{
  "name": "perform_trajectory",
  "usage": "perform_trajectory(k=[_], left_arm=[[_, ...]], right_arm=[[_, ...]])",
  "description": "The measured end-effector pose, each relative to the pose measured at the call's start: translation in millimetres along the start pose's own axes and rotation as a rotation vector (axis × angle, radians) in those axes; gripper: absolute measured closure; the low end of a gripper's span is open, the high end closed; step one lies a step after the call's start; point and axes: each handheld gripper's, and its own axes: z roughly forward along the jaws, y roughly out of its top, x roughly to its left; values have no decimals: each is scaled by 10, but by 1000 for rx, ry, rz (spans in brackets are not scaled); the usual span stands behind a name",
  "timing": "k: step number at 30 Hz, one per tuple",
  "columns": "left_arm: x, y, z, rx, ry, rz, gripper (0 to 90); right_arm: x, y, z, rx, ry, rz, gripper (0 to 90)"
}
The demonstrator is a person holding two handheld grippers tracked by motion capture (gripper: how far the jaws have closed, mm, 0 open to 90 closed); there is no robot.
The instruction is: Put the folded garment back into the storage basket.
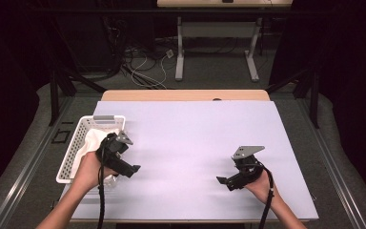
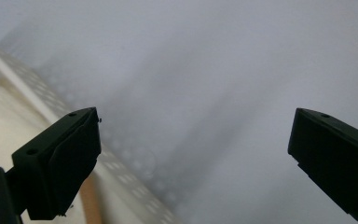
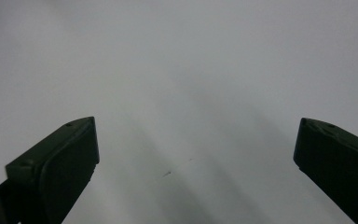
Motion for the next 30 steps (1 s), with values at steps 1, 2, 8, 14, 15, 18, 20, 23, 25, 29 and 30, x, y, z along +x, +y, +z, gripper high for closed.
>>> perform_trajectory(k=[1,2,8,14,15,18,20,23,25,29,30], left_arm=[[-35,-12,22,9,-6,8,27],[-70,-27,45,11,-10,11,26],[-226,-110,133,16,-25,30,23],[-342,-234,208,-2,-29,31,22],[-360,-258,215,-12,-28,31,21],[-419,-319,242,-18,-16,37,20],[-444,-361,255,-30,-15,38,19],[-462,-420,274,-40,-18,30,18],[-471,-458,292,-48,-8,29,15],[-498,-518,324,-57,-8,23,13],[-505,-529,329,-53,-8,26,12]], right_arm=[[3,-9,-3,4,0,-6,0],[15,-19,-7,13,11,3,0],[51,-77,-29,42,16,-7,0],[92,-148,-74,57,11,0,0],[97,-164,-80,53,8,-2,0],[115,-198,-103,54,2,-2,0],[129,-222,-123,53,-2,-1,0],[148,-261,-149,49,-11,-5,0],[170,-289,-167,46,-9,5,0],[202,-332,-197,39,-19,5,0],[202,-340,-204,40,-18,-6,0]])
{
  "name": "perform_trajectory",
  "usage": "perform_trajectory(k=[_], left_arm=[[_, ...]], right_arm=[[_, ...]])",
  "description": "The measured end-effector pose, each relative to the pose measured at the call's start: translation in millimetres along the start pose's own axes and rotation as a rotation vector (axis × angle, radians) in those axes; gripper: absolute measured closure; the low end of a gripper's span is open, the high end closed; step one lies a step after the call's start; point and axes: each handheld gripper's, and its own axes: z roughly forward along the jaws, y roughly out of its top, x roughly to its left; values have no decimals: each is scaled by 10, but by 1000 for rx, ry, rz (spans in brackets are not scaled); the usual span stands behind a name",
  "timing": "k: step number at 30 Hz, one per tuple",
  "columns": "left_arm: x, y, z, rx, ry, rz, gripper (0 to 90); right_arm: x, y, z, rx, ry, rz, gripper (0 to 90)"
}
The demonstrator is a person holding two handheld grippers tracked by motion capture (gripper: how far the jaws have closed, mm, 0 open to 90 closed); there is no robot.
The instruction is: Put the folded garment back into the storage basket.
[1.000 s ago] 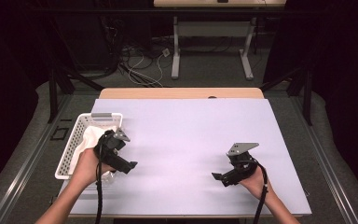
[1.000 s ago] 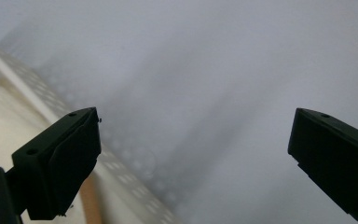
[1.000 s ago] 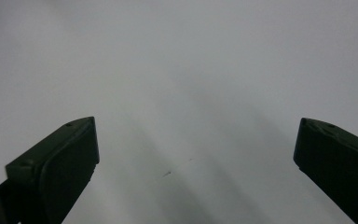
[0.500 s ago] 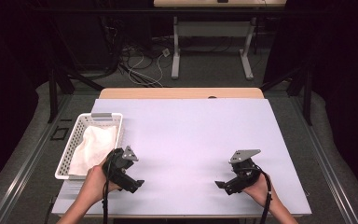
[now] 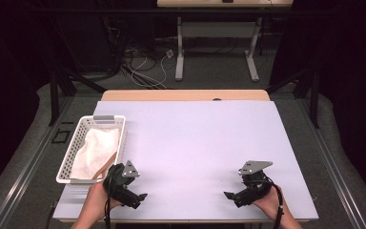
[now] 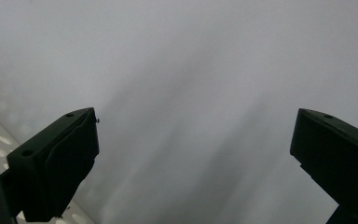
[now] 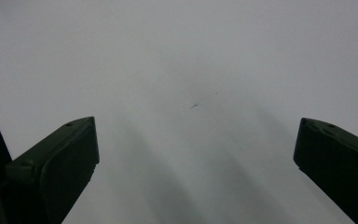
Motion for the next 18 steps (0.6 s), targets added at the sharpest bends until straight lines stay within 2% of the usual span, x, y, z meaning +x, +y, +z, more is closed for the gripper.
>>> perform_trajectory(k=[6,7,8,10,11,14,18], left_arm=[[-46,-50,26,-7,0,8,8],[-50,-56,32,-5,-2,11,7],[-53,-60,36,0,-6,13,6],[-55,-74,43,-5,-2,13,4],[-56,-78,45,-2,-13,9,5],[-48,-89,56,-10,-9,11,4],[-59,-93,65,-9,-16,13,3]], right_arm=[[31,-61,-23,-10,-10,13,0],[39,-73,-19,-14,-10,27,0],[28,-73,-19,-16,-17,8,0],[23,-75,-25,-19,-17,4,0],[25,-79,-24,-29,-15,6,0],[24,-88,-31,-38,-13,1,0],[31,-95,-46,-31,-11,9,0]])
